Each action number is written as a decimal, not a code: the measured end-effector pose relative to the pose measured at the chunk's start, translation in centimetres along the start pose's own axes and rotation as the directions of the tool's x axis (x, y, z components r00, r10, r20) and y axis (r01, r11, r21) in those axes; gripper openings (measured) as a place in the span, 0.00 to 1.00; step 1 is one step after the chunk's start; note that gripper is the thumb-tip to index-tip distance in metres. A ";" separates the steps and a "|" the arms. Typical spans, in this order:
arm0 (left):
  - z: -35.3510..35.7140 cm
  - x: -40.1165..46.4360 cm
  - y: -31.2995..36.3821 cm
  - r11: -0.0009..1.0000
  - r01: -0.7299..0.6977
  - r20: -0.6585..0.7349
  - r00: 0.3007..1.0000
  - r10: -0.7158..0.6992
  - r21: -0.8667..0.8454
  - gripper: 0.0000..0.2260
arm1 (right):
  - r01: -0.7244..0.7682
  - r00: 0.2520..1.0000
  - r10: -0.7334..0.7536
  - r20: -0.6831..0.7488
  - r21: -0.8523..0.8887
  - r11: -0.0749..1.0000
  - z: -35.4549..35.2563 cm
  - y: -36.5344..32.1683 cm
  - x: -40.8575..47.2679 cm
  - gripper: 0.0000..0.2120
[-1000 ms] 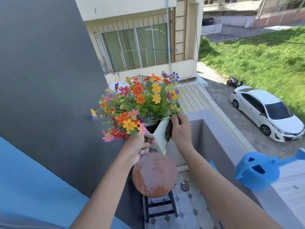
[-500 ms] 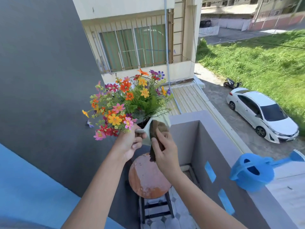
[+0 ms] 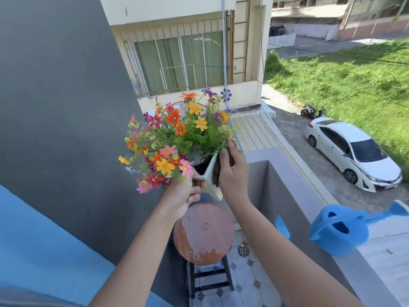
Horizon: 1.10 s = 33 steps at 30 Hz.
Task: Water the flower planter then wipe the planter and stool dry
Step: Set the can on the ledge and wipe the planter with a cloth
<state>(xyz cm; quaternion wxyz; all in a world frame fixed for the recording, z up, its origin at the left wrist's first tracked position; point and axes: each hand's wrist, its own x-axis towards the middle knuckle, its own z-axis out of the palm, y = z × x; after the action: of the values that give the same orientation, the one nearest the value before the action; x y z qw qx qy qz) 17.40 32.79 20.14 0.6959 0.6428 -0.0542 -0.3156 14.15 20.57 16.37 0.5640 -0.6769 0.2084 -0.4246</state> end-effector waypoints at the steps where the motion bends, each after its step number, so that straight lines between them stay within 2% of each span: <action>1: -0.1 -0.2 0.0 1.000 0.000 0.009 1.000 0.000 0.003 0.12 | -0.018 1.000 0.018 -0.016 -0.035 0.999 -0.2 0.6 1.1 0.11; 4: -0.3 -0.6 0.2 1.000 0.003 0.034 0.999 -0.003 -0.022 0.13 | -0.099 0.993 0.090 -0.078 -0.122 0.988 -1.2 3.1 3.1 0.10; 6: -0.5 -0.6 0.4 0.999 -0.003 0.028 1.000 0.005 -0.048 0.12 | -0.118 0.992 0.110 -0.059 -0.159 0.980 -1.5 4.2 2.5 0.12; 13: -0.7 0.5 1.1 0.994 -0.027 -0.024 0.999 0.025 -0.108 0.11 | 0.068 0.995 -0.059 0.078 -0.126 0.990 -0.4 3.5 -2.6 0.17; 15: -0.9 0.7 1.5 0.992 -0.042 -0.041 0.998 0.038 -0.119 0.09 | 0.072 0.991 -0.060 0.116 -0.103 0.992 -0.5 3.1 -4.1 0.17; 19: -0.4 1.0 0.8 0.999 -0.035 -0.044 0.998 0.034 -0.013 0.08 | -0.062 0.996 0.058 0.066 0.065 0.996 -0.1 1.4 -4.8 0.12; 22: 0.0 0.9 0.4 1.000 -0.023 -0.023 0.999 0.023 0.019 0.09 | -0.143 0.989 0.145 0.005 0.171 0.975 0.0 0.2 -2.4 0.15; 27: -0.7 0.7 0.8 0.998 -0.023 0.032 0.999 0.021 0.064 0.11 | -0.215 0.974 0.224 -0.033 0.178 0.960 -1.8 -0.5 2.8 0.17; 29: -1.2 0.6 0.9 0.997 -0.011 0.044 0.999 0.007 0.082 0.11 | -0.281 0.959 0.282 0.004 0.124 0.952 -3.0 0.0 4.8 0.16; 31: -2.0 0.5 1.1 0.995 0.001 0.043 0.999 -0.005 0.101 0.11 | -0.334 0.939 0.326 0.105 0.072 0.940 -4.4 -0.1 6.1 0.09; 33: -2.8 0.5 1.6 0.992 0.012 0.035 0.999 -0.016 0.125 0.11 | -0.348 0.917 0.343 0.204 -0.016 0.938 -5.7 -0.5 6.9 0.15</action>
<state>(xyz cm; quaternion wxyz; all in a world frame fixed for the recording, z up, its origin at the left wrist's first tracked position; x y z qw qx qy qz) 19.70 34.88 20.95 0.6509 0.6797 -0.0819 -0.3280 13.24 12.14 19.19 0.6554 -0.6634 0.2614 -0.2491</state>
